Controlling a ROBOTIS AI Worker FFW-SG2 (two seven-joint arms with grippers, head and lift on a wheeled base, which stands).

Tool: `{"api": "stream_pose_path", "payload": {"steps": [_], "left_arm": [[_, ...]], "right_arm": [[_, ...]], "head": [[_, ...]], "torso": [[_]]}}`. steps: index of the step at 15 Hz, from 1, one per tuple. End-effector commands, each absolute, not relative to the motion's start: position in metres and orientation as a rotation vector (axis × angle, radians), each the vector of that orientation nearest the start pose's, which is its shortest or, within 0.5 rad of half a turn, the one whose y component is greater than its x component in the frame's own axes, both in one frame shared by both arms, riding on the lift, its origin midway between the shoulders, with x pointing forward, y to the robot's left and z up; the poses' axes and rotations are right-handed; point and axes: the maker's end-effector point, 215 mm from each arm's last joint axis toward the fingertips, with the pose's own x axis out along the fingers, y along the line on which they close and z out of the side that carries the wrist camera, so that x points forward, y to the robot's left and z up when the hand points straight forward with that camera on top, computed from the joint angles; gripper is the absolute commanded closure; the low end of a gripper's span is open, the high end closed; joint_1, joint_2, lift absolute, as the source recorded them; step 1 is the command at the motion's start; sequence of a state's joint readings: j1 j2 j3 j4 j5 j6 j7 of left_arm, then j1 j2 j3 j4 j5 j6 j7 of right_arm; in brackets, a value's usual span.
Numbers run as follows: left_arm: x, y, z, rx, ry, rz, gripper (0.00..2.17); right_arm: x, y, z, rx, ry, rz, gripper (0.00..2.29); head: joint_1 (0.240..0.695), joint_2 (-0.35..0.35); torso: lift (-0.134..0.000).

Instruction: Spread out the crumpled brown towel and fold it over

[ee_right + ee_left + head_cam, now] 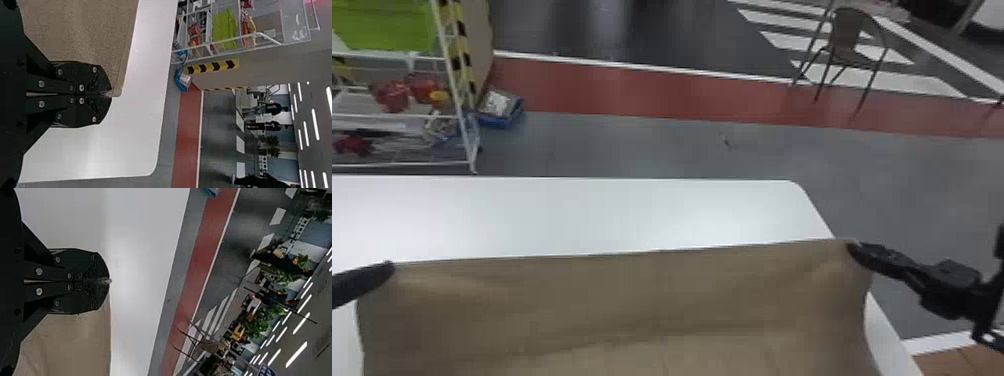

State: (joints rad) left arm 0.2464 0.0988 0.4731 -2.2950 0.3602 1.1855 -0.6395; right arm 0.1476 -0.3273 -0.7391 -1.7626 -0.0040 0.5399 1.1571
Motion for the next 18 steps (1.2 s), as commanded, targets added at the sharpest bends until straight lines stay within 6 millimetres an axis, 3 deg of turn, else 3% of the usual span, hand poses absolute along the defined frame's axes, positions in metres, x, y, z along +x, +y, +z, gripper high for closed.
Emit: {"api": "stream_pose_path", "payload": {"steps": [1,4,12,18], "left_arm": [[0.416,0.265,-0.342,-0.415,0.514,-0.439,1.63],[0.407,0.259,-0.339,-0.434,0.465,-0.45,1.63],[0.367,0.277,-0.329,-0.483,0.379,-0.456,1.63],[0.338,0.28,-0.352,-0.494,0.395,-0.471,1.63]], "right_arm": [[0.407,-0.505,-0.351,-0.032,0.403,0.375,1.48],[0.391,-0.5,-0.352,-0.047,0.379,0.398,1.48],[0.353,-0.502,-0.348,-0.167,0.33,0.434,1.48],[0.311,-0.492,-0.368,-0.231,0.347,0.501,1.48]], "head": [[0.695,-0.278],[0.695,-0.321],[0.695,-0.347],[0.695,-0.349]], "torso": [[-0.123],[-0.123],[-0.123],[-0.123]]}}
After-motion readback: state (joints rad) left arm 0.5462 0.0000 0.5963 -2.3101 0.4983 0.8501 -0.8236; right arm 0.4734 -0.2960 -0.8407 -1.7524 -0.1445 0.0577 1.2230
